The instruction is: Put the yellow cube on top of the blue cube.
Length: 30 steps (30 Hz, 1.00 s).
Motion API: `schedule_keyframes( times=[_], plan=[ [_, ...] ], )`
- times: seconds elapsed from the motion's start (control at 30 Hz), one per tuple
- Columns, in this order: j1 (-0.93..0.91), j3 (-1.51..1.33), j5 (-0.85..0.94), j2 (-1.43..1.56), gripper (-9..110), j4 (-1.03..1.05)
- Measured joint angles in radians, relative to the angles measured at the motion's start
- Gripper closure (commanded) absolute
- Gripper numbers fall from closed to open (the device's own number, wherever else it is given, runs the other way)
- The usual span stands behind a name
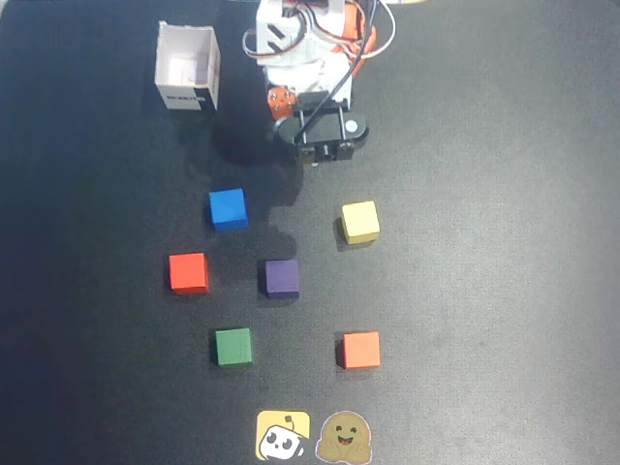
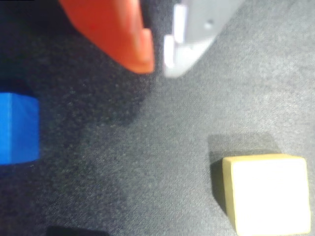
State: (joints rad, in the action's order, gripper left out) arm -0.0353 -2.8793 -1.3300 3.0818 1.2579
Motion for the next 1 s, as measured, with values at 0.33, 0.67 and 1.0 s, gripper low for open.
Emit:
schedule_keyframes(
  times=[0.33, 0.67, 1.0],
  plan=[
    [0.0, 0.0, 0.0, 0.0, 101, 0.0],
    [0.0, 0.0, 0.0, 0.0, 101, 0.0],
    [0.002, 0.0, -0.067, 0.0, 94, -0.002]
  ],
)
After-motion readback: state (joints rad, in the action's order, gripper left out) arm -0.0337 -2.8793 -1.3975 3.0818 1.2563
